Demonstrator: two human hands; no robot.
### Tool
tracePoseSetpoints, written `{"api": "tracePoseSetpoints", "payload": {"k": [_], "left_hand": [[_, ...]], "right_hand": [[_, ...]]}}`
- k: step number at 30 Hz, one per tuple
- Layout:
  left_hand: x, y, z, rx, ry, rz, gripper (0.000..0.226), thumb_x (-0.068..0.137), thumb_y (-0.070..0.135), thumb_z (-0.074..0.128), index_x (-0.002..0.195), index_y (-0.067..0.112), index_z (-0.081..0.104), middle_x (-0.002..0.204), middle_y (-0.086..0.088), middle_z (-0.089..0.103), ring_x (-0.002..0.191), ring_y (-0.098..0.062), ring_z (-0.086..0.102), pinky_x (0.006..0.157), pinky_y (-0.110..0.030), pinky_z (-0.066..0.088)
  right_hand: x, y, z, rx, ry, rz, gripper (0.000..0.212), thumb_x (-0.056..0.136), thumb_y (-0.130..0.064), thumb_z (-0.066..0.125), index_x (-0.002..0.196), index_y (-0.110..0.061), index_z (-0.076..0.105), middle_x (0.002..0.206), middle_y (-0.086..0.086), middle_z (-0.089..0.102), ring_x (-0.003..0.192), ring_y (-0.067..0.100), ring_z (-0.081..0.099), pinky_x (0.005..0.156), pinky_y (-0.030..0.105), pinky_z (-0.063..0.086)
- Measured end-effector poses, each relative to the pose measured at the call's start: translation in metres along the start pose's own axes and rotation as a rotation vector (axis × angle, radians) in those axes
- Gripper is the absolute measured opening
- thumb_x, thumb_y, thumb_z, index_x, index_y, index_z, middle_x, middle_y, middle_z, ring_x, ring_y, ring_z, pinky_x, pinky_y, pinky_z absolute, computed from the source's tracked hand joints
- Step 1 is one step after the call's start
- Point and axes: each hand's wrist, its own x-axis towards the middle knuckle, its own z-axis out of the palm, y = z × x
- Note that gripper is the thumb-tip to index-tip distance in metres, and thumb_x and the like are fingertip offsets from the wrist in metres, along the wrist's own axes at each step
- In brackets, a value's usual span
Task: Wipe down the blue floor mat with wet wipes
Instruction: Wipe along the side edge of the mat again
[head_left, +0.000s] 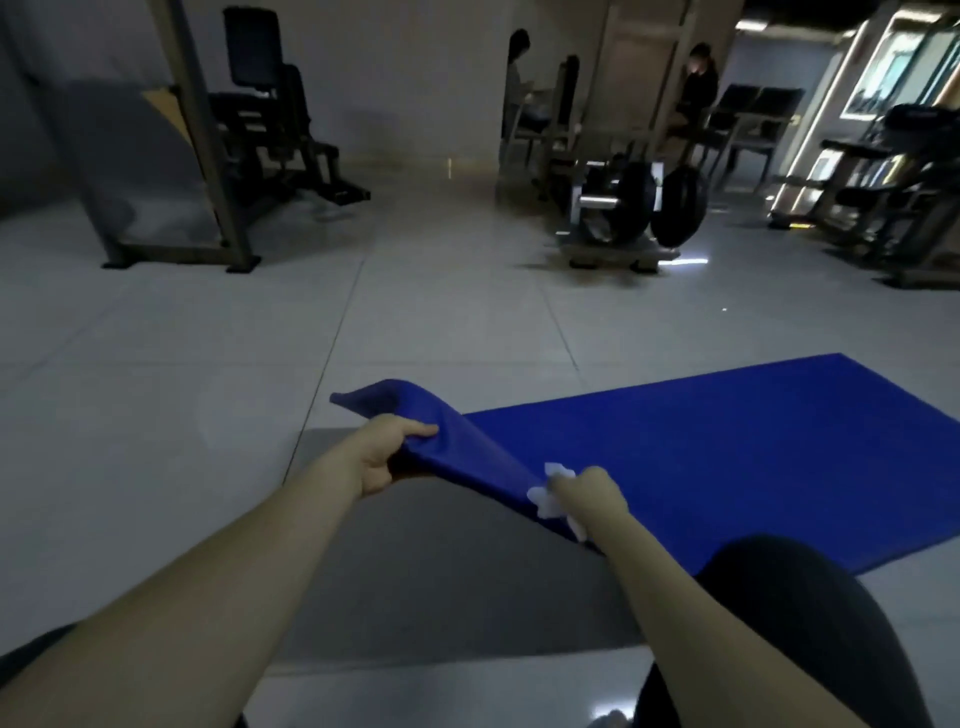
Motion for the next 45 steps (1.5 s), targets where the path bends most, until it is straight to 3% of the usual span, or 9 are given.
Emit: {"api": "tracePoseSetpoints", "payload": {"k": [5, 12, 16, 19, 23, 30, 33, 37, 45], "left_hand": [[0.032, -0.04, -0.036, 0.041, 0.029, -0.15, 0.044, 0.087, 0.005, 0.074, 0.127, 0.004, 0.056, 0.12, -0.021, 0.066, 0.101, -0.037, 0.069, 0.06, -0.042, 0.061], [0.051, -0.117, -0.079, 0.145, 0.226, -0.226, 0.042, 0.085, -0.005, 0.062, 0.126, 0.003, 0.062, 0.114, -0.014, 0.07, 0.105, -0.035, 0.066, 0.094, -0.046, 0.056], [0.071, -0.095, -0.088, 0.037, 0.196, -0.077, 0.034, 0.085, -0.007, 0.063, 0.115, 0.009, 0.067, 0.108, -0.007, 0.074, 0.098, -0.027, 0.07, 0.076, -0.035, 0.058], [0.08, -0.105, -0.091, 0.02, 0.208, -0.164, 0.031, 0.091, -0.001, 0.063, 0.121, 0.007, 0.064, 0.11, -0.009, 0.073, 0.099, -0.028, 0.069, 0.082, -0.038, 0.059], [0.1, -0.158, -0.094, 0.506, 0.161, -0.271, 0.029, 0.097, 0.026, 0.067, 0.121, 0.014, 0.057, 0.116, -0.01, 0.067, 0.096, -0.029, 0.067, 0.069, -0.036, 0.059], [0.154, -0.221, -0.116, 1.127, 0.011, -0.437, 0.059, 0.08, 0.07, 0.062, 0.113, 0.022, 0.069, 0.096, -0.002, 0.075, 0.078, -0.021, 0.071, 0.078, -0.035, 0.061], [0.185, -0.213, -0.113, 1.535, -0.032, -0.369, 0.043, 0.078, 0.055, 0.07, 0.104, 0.021, 0.065, 0.092, 0.002, 0.069, 0.078, -0.016, 0.067, 0.071, -0.029, 0.057], [0.23, -0.221, -0.093, 1.619, -0.221, -0.266, 0.02, 0.082, 0.025, 0.069, 0.086, 0.019, 0.051, 0.091, -0.002, 0.062, 0.08, -0.019, 0.061, 0.058, -0.027, 0.043], [0.256, -0.222, -0.07, 1.796, -0.467, -0.441, 0.029, 0.094, 0.031, 0.061, 0.115, 0.016, 0.048, 0.103, -0.004, 0.058, 0.091, -0.019, 0.061, 0.08, -0.031, 0.054]], "right_hand": [[-0.001, -0.023, 0.076, -0.138, 0.165, -0.322, 0.024, 0.094, -0.014, 0.061, 0.106, -0.014, 0.041, 0.096, -0.006, 0.07, 0.08, 0.016, 0.062, 0.054, 0.03, 0.042], [-0.041, 0.009, 0.204, 0.027, -0.153, -0.316, 0.014, 0.098, -0.024, 0.057, 0.091, -0.012, 0.056, 0.1, 0.004, 0.048, 0.07, 0.015, 0.05, 0.058, 0.026, 0.039], [-0.029, 0.0, 0.201, 0.314, -0.111, -0.383, 0.029, 0.105, -0.023, 0.048, 0.093, -0.004, 0.066, 0.096, 0.001, 0.051, 0.08, 0.013, 0.055, 0.068, 0.021, 0.043], [-0.003, -0.006, 0.204, 0.159, -0.154, -0.392, 0.023, 0.102, -0.015, 0.049, 0.086, -0.005, 0.063, 0.088, 0.001, 0.055, 0.074, 0.01, 0.053, 0.065, 0.028, 0.043], [0.012, 0.023, 0.237, 0.002, -0.245, -0.277, 0.016, 0.1, -0.028, 0.056, 0.105, -0.013, 0.053, 0.088, 0.006, 0.063, 0.076, 0.019, 0.061, 0.053, 0.026, 0.04], [-0.002, 0.055, 0.304, -0.013, -0.346, -0.273, 0.025, 0.1, -0.024, 0.05, 0.081, -0.015, 0.064, 0.071, -0.007, 0.055, 0.058, 0.002, 0.047, 0.054, 0.017, 0.038], [-0.01, 0.075, 0.334, -0.058, -0.465, -0.373, 0.022, 0.1, -0.023, 0.044, 0.103, -0.015, 0.065, 0.099, 0.001, 0.059, 0.082, 0.012, 0.056, 0.079, 0.031, 0.051], [-0.003, 0.093, 0.352, -0.219, -0.448, -0.395, 0.029, 0.097, -0.006, 0.05, 0.125, -0.004, 0.057, 0.128, 0.016, 0.048, 0.106, 0.036, 0.057, 0.085, 0.04, 0.05], [-0.003, 0.102, 0.37, -0.279, -0.235, -0.558, 0.017, 0.079, -0.012, 0.075, 0.089, -0.016, 0.062, 0.082, -0.001, 0.056, 0.06, 0.014, 0.051, 0.046, 0.027, 0.043]]}}
